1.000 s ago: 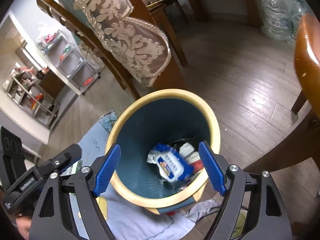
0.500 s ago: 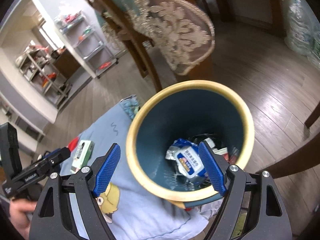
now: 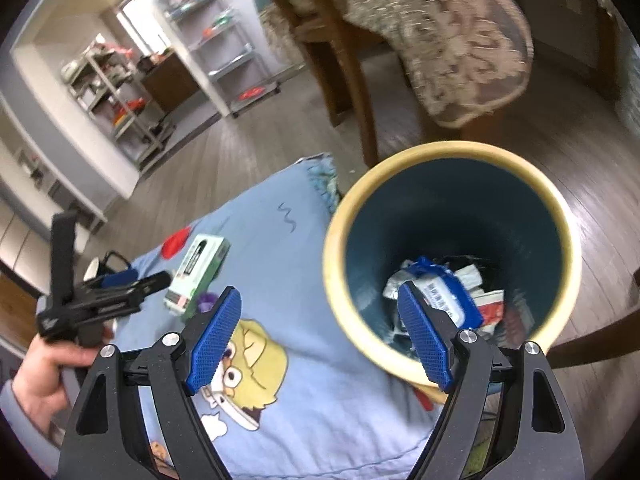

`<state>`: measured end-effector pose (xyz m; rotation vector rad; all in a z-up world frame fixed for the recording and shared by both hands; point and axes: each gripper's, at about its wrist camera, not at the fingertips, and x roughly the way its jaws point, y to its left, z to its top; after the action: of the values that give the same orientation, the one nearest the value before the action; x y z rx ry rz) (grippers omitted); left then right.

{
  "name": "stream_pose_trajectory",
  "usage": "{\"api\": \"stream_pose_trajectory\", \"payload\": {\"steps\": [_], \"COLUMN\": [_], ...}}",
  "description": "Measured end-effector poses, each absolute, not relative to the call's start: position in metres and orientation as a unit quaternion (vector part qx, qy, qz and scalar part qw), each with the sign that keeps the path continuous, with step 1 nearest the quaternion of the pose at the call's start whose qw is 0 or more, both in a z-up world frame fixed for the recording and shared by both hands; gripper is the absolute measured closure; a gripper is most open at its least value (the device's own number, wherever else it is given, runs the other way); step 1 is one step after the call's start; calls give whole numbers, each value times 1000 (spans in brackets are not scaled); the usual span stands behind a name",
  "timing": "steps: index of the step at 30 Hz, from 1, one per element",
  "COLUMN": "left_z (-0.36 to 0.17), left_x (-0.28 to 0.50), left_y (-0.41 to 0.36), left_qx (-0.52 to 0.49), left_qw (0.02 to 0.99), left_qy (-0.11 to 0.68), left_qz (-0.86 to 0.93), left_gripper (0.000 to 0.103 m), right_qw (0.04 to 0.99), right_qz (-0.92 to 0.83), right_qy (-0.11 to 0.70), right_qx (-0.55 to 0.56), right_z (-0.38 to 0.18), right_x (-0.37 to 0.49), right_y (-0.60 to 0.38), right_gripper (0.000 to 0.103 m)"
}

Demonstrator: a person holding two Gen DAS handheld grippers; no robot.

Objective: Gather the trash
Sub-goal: 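Move both open tools back over the cushion, then grasp the COLTALIN medicine box with the left tool while the right tool grasps the purple spray bottle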

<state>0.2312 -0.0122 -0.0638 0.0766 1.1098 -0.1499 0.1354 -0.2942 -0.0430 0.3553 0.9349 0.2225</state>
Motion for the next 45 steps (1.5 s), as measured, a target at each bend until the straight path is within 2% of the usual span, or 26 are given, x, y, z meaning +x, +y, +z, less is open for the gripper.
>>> {"api": "stream_pose_trajectory", "payload": {"steps": [12,15,16,19,37,40,42,45], "left_z": [-110,-119,-121,-123,-12,2,9,14], "left_x": [269,277,278,276,205,182,166,144], "left_y": [-8,-7,-5,0,76,76,73,68], "left_qx": [61,54,49,28,-103,-108,-106,-110], "left_qw": [813,807,806,803,864,871,877,880], "left_qy": [574,582,585,589,491,476,467,459], "left_qz": [-75,-78,-77,-85,-46,-47,-47,-49], "left_gripper": [6,15,30,32,32,32,32,32], "right_qw": [856,853,852,848,835,831,827,823], "right_qz": [156,168,170,174,221,237,244,249], "right_qy": [478,484,485,492,503,503,506,510], "right_qx": [119,102,100,95,44,10,-7,-21], "right_z": [-58,-62,-63,-67,-84,-90,-96,-106], "right_x": [137,137,137,138,149,148,150,153], "right_y": [-238,-223,-219,-212,-158,-137,-125,-113], "right_gripper": [22,22,22,22,22,32,43,44]}}
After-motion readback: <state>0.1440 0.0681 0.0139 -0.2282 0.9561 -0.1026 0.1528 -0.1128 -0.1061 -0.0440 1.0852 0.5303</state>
